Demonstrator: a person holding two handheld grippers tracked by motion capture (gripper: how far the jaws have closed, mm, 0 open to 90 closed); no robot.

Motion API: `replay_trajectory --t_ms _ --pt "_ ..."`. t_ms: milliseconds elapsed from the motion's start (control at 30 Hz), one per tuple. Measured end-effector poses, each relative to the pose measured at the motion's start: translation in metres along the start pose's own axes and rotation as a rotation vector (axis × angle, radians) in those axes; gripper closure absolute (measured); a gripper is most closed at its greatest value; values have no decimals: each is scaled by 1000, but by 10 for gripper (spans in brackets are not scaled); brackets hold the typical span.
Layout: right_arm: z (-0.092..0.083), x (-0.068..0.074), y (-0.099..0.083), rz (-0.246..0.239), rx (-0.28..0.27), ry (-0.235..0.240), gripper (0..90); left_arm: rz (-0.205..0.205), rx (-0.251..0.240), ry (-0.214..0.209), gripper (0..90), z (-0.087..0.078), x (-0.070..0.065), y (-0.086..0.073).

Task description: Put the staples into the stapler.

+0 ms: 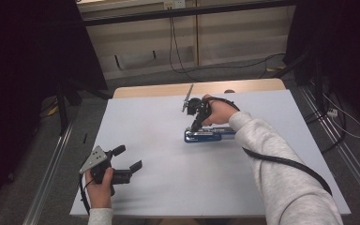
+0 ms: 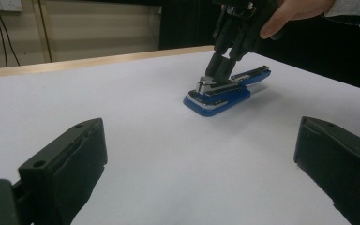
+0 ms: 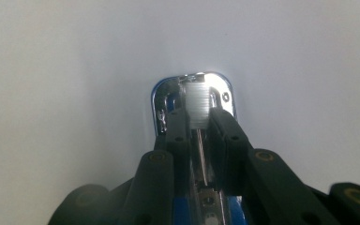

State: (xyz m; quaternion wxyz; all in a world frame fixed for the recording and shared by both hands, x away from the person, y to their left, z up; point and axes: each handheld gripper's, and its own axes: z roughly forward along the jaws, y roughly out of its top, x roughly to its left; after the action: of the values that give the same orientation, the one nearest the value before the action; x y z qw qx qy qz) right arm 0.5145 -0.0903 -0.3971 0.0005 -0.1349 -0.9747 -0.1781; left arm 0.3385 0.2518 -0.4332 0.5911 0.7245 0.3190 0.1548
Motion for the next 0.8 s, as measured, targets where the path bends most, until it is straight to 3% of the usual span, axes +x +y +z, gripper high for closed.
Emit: replay_trajectory --t_ms 800 --pt "3 0 2 -11 1 4 781 0 8 -4 28 1 0 0"
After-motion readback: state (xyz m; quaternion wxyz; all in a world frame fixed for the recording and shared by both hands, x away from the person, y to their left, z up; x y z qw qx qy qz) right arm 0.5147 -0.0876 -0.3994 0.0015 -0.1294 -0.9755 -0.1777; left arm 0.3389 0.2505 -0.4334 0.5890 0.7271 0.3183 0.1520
